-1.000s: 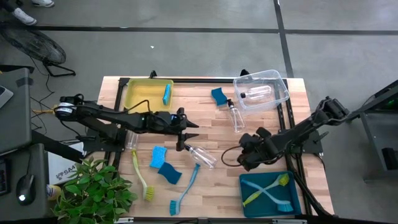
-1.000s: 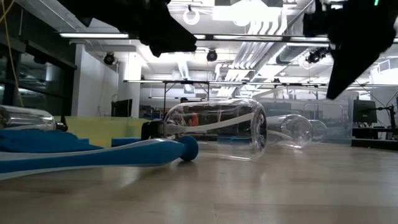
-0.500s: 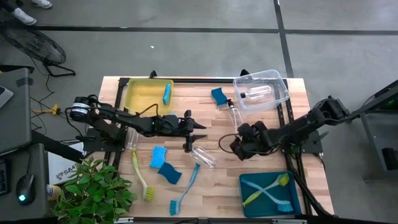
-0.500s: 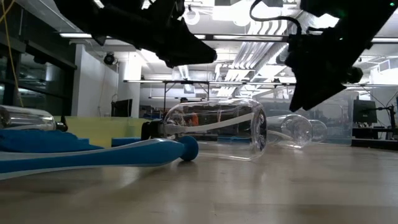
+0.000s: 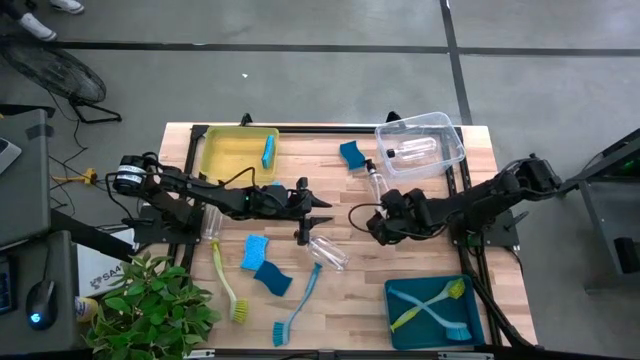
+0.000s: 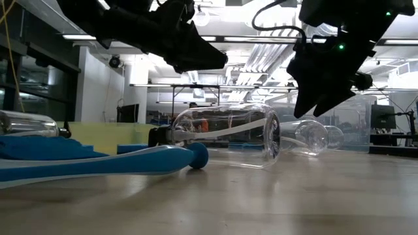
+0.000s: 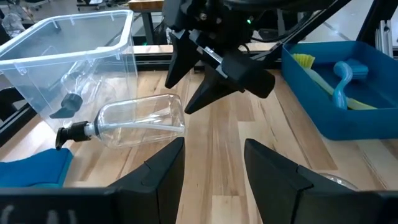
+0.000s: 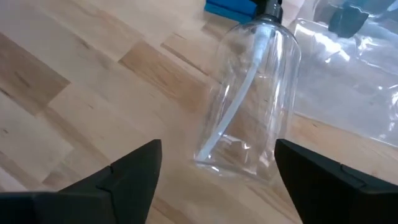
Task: Pick & Place Kitchen Sink Supplies
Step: Put the transparent soap dispenser into the transparent bin
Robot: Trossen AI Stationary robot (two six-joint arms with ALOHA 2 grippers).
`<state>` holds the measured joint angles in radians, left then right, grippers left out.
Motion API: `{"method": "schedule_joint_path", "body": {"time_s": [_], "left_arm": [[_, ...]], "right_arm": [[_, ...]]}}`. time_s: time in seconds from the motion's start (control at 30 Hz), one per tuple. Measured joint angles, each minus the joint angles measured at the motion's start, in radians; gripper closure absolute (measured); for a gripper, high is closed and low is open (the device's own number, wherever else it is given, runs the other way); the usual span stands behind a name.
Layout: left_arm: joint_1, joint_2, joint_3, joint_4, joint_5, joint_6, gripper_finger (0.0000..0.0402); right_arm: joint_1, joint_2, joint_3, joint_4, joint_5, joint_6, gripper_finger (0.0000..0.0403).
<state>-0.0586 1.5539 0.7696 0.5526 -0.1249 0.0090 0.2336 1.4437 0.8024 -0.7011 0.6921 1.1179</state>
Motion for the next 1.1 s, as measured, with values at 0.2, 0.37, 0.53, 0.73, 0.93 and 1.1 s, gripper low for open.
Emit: {"method": "schedule_joint_path", "body": {"time_s": [0.2, 0.37, 0.53, 0.73, 0.93, 1.1], "left_arm": [[0.0, 0.0, 0.0, -0.002, 0.001, -0.013, 0.0238], [0.0, 0.0, 0.0, -0.012, 0.002, -0.013, 0.0238], [0.0, 0.0, 0.0, -0.042, 0.002, -0.013, 0.0238], [0.0, 0.0, 0.001, -0.059, 0.003, -0.013, 0.0238], [0.0, 0.0, 0.001, -0.057, 0.011, -0.014, 0.0238], [0.0, 0.0, 0.001, -0.057, 0.011, -0.014, 0.0238]], "right_arm": [[-0.045, 0.0, 0.0, -0.005, -0.023, 0.002, 0.0072], [-0.088, 0.0, 0.0, -0.015, -0.066, 0.001, 0.0061], [-0.125, 0.0, 0.0, -0.005, -0.125, -0.018, 0.0059], [-0.136, 0.0, 0.0, 0.023, -0.151, -0.023, 0.0059], [-0.136, 0.0, 0.0, 0.021, -0.151, -0.024, 0.0059], [-0.136, 0.0, 0.0, 0.022, -0.138, -0.021, 0.0058]]}}
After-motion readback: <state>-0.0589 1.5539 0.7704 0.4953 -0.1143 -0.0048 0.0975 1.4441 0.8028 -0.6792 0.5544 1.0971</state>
